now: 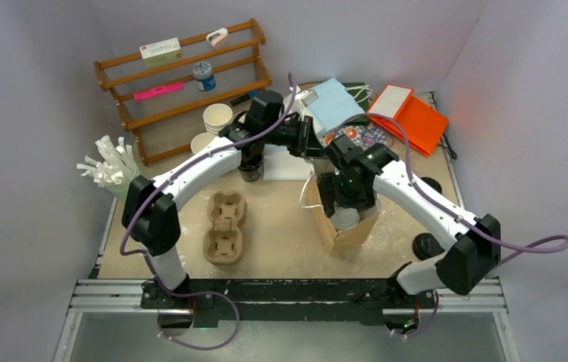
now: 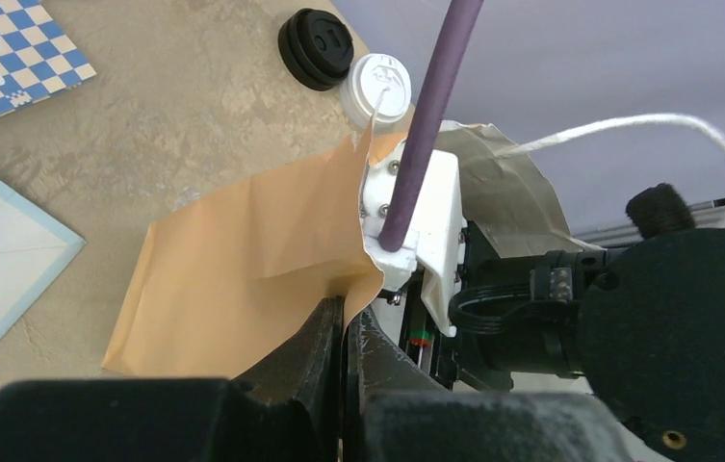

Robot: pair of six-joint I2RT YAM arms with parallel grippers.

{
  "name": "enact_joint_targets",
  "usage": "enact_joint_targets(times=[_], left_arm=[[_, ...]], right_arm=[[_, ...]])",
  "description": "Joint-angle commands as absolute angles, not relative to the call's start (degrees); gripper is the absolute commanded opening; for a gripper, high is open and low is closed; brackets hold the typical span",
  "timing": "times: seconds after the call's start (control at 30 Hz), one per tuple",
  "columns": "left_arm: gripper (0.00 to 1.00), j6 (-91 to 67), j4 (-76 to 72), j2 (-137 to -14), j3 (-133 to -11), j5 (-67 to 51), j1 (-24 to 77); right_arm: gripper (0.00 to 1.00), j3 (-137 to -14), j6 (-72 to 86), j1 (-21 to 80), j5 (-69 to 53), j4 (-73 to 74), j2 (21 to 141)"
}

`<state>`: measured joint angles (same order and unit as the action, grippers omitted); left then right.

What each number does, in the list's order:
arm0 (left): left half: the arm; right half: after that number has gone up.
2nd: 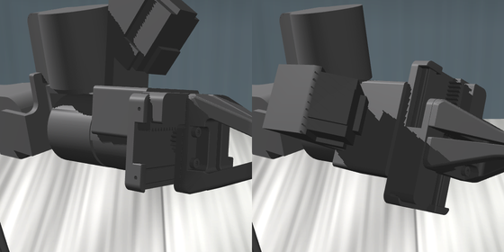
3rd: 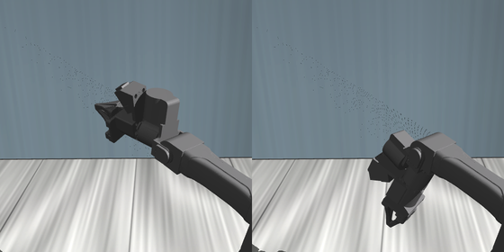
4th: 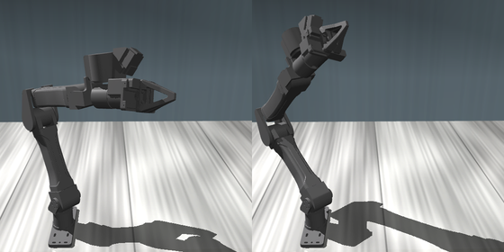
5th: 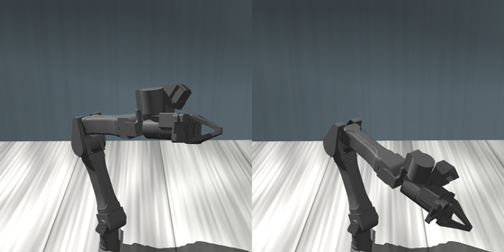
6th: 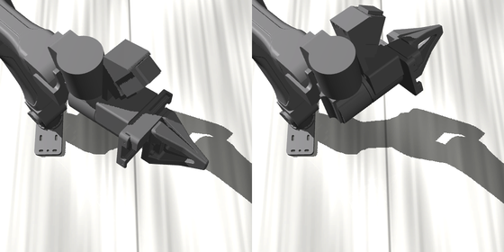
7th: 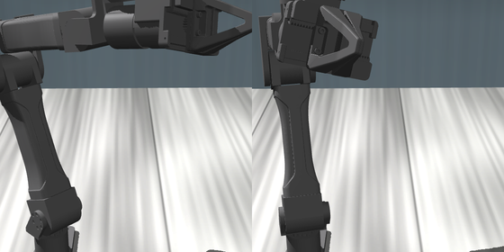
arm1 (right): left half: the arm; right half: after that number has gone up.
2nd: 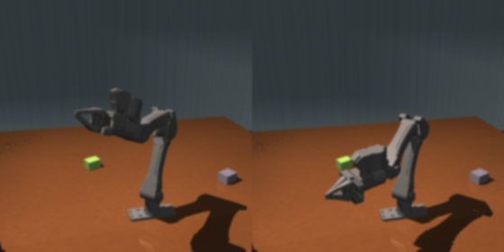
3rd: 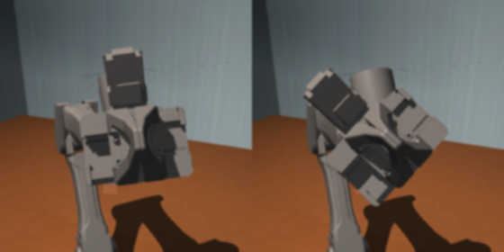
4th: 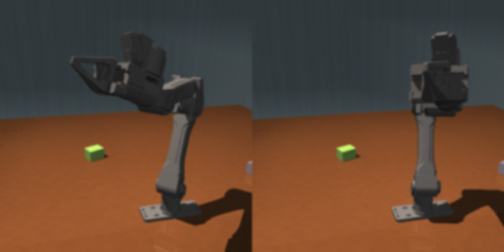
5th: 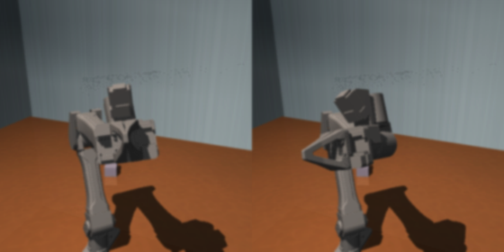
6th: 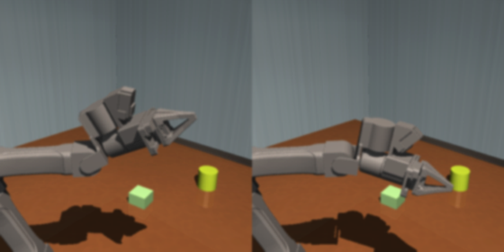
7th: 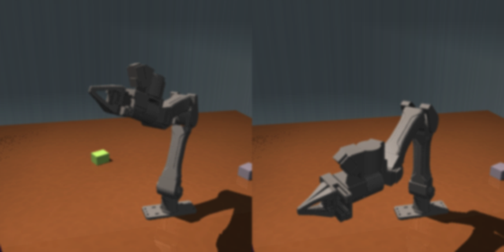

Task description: Pack the takeout coffee

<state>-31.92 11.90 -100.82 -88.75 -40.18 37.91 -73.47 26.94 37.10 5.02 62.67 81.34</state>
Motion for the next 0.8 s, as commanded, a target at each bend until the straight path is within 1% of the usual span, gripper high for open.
enact_joint_targets(times=[0.0, 0.07, 0.13, 0.17, 0.5, 0.63, 0.77], left_arm=[[0.0, -31.5, 13.21, -99.72, -90.51, -43.56, 38.41], [0.0, -31.32, 13.31, -99.67, -90.61, -43.61, 38.32], [0.0, -31.12, 13.38, -99.59, -90.62, -43.62, 38.24], [0.0, -31.11, 13.44, -99.62, -90.62, -43.61, 38.19], [0.0, -30.72, 14.11, -99.99, -91.58, -43.65, 37.98], [0.0, -30.1, 15.18, -99.87, -92.68, -43.42, 37.86], [0.0, -29.31, 16.05, -99.11, -92.5, -43.16, 37.76]], right_arm=[[0.79, -79.18, 24.43, 37.71, 4.73, 58.92, 78.97], [0.83, -80.61, 24.43, 37.71, 5.18, 59.41, 78.82], [0.95, -81.69, 24.43, 37.71, 5.85, 59.72, 78.34], [0.98, -82.0, 24.42, 37.71, 6.03, 59.62, 78.13], [0.97, -80.11, 24.1, 37.71, 7.76, 61.97, 78.34], [0.93, -78.27, 24.38, 37.71, 9.94, 63.29, 79.34], [0.96, -77.71, 22.61, 37.71, 11.05, 61.85, 79.79]])
